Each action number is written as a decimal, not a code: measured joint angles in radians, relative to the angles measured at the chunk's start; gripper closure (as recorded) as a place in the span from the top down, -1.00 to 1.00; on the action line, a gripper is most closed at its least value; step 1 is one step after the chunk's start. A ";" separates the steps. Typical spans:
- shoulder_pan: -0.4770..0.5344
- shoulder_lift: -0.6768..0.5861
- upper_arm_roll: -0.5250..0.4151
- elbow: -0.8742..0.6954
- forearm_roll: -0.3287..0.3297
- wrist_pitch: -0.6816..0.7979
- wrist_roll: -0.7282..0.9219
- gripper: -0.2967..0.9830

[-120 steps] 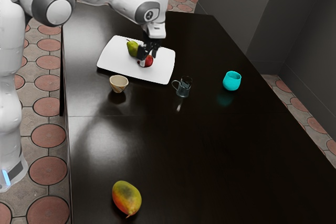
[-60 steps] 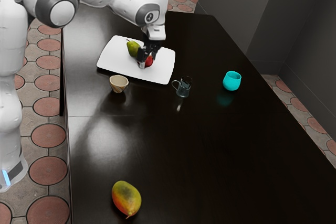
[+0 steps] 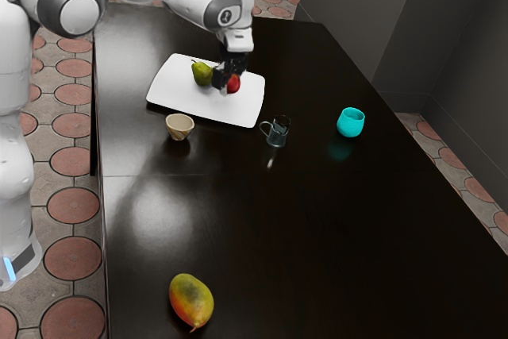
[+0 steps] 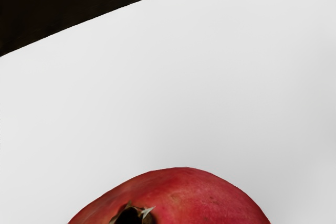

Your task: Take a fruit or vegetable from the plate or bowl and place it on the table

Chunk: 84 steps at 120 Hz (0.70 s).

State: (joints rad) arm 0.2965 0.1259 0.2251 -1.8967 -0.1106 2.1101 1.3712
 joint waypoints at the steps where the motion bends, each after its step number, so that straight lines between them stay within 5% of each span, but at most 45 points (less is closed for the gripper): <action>1: -0.001 -0.007 -0.004 -0.002 0.001 -0.001 0.000 0.02; 25: 0.028 -0.195 -0.131 -0.128 0.009 -0.014 -0.003 0.02; 42: -0.015 -0.212 -0.249 -0.140 0.011 -0.028 -0.005 0.02; 77: -0.008 -0.226 -0.312 -0.154 0.031 -0.048 -0.013 0.02; 84: -0.008 -0.228 -0.316 -0.154 0.033 -0.051 -0.014 0.16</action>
State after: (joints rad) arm 0.2881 -0.1016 -0.0911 -2.0512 -0.0772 2.0591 1.3575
